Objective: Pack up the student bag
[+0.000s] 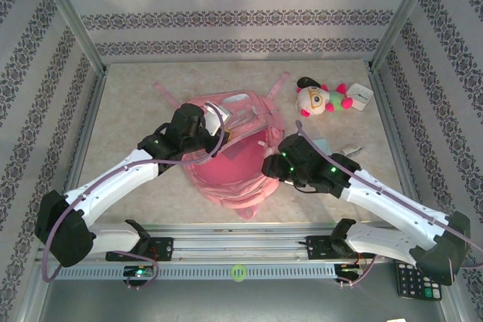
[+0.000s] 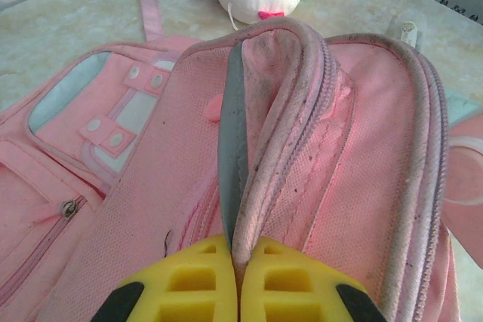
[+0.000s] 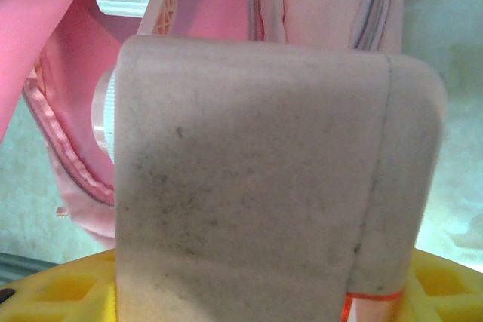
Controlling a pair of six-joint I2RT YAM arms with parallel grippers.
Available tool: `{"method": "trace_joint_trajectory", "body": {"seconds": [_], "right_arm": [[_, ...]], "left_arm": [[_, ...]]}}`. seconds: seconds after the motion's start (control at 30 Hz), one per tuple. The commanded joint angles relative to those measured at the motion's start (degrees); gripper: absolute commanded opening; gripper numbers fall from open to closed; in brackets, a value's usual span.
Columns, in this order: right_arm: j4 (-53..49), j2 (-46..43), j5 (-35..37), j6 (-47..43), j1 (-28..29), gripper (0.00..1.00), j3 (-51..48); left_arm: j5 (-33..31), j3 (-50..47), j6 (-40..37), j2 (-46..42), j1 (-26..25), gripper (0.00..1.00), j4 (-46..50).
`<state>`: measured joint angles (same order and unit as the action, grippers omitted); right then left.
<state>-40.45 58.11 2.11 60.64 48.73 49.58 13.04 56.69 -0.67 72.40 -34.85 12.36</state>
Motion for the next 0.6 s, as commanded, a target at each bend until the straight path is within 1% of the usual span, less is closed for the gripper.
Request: {"method": "trace_joint_trajectory", "body": {"seconds": [0.0,0.13,0.33,0.4,0.5,0.57], "right_arm": [[3.57,-0.08,0.22,4.36,2.04,0.55,-2.54],[6.61,3.58,-0.10,1.37,3.20,0.55,0.43],[13.35,12.22,-1.83,-1.47,3.30,0.55,4.61],[16.00,15.36,-1.37,-2.38,3.04,0.56,5.74],[21.93,20.17,-3.78,-2.55,1.67,0.59,6.79],[24.16,22.69,-4.15,-1.92,0.86,0.61,7.14]], "left_arm": [[-1.66,2.47,2.51,-0.30,1.43,0.00,-7.50],[2.06,3.16,2.86,0.02,1.49,0.00,-9.20],[4.35,3.43,2.99,-0.68,1.54,0.00,-10.06],[5.47,3.15,3.57,-1.02,1.52,0.00,-10.80],[7.45,3.13,4.42,-1.28,1.53,0.00,-12.12],[8.00,3.08,4.88,-1.41,1.52,0.00,-12.60]]}}
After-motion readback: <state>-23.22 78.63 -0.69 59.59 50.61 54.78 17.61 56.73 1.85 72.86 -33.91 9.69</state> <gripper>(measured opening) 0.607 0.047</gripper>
